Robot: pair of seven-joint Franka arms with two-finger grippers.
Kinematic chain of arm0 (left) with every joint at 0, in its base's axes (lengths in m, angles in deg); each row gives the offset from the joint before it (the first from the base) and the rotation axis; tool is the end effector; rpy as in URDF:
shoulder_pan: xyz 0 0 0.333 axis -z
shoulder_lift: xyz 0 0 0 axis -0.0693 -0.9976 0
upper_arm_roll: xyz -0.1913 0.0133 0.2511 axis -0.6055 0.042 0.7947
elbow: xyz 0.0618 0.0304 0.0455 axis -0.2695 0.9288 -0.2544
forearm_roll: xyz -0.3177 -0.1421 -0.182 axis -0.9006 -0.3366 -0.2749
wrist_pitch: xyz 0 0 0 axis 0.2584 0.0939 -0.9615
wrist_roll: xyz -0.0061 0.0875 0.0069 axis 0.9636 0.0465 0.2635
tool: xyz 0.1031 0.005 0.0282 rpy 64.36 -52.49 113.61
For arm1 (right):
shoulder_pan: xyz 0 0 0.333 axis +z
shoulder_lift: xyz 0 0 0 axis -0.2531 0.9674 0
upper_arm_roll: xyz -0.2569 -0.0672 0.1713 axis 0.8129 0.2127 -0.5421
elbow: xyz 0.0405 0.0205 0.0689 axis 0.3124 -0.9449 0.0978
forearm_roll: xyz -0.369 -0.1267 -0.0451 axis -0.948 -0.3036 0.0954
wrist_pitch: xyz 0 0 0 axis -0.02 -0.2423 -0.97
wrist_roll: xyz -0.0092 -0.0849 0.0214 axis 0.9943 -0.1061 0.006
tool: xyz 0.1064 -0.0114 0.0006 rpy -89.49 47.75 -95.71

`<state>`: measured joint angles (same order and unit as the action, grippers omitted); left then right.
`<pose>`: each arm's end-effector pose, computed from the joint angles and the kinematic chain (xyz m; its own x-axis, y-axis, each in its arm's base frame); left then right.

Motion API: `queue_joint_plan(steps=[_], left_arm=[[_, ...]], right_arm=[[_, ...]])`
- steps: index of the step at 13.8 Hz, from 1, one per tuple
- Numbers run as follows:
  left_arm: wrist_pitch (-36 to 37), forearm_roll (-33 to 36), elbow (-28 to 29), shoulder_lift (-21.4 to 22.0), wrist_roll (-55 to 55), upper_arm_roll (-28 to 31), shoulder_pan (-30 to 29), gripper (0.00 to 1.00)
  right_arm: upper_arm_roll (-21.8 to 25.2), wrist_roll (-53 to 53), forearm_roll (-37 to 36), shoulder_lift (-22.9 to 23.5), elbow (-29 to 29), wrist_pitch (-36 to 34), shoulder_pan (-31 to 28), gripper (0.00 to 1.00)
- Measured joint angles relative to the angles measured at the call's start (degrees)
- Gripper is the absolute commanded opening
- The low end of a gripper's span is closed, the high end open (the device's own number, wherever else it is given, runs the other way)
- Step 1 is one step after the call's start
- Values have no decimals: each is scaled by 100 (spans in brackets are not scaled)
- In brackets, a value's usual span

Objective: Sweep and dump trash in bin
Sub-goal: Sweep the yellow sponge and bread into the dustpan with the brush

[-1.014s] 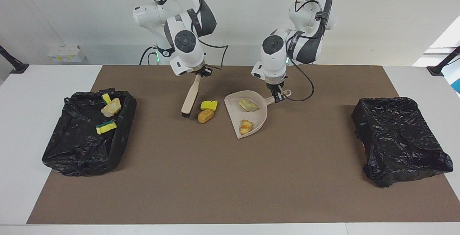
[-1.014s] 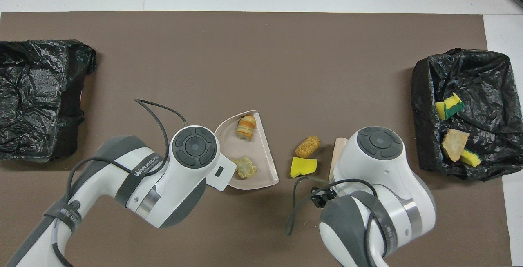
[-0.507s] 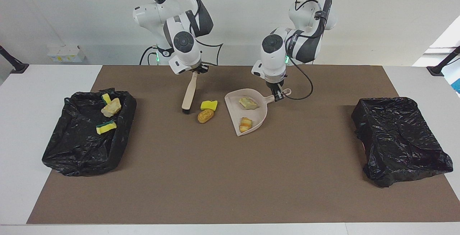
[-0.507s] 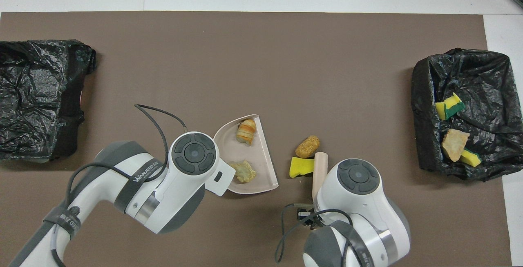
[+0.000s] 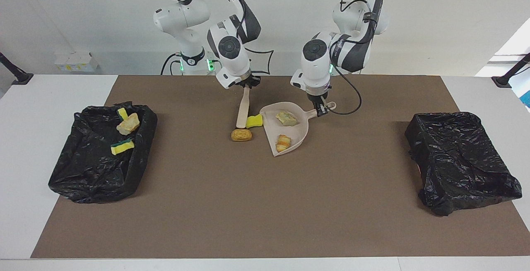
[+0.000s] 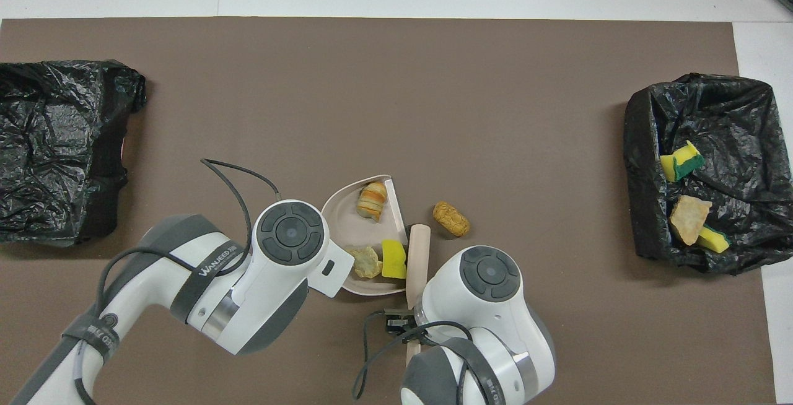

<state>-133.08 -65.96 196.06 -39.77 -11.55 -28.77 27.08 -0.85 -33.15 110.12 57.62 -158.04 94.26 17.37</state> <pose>0.4309 -0.2912 0.3611 0.1869 -0.9568 -0.2229 -0.9800 -0.1975 0.0259 0.3675 0.3343 0.3401 0.9201 -0.0441 -0.3891 -0.1250 -0.9748 -0.1850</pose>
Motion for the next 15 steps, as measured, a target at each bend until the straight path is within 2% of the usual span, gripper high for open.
queue_joint_plan(steps=[2, 4, 7, 9, 12, 15], left_arm=[[-5, 0, 4, 0, 1, 8, -7, 0], [-14, 0, 7, 0, 1, 10, -7, 0], [-65, 0, 21, 0, 1, 13, -44, 0], [-122, 0, 33, 0, -9, 18, -78, 0], [-147, 0, 44, 0, -226, 28, -83, 0], [-160, 0, 48, 0, -283, 28, -84, 0]], right_arm=[[6, -134, 74, 80, 211, -176, 11, 0], [75, -212, -19, 71, 408, -729, -21, 0], [143, -221, -964, -62, 660, -1686, -289, 0], [154, -221, -1579, -172, 682, -2040, -376, 0], [155, -221, -2264, -213, 665, -2220, -435, 0], [148, -223, -2548, -241, 495, -2030, -751, 0]])
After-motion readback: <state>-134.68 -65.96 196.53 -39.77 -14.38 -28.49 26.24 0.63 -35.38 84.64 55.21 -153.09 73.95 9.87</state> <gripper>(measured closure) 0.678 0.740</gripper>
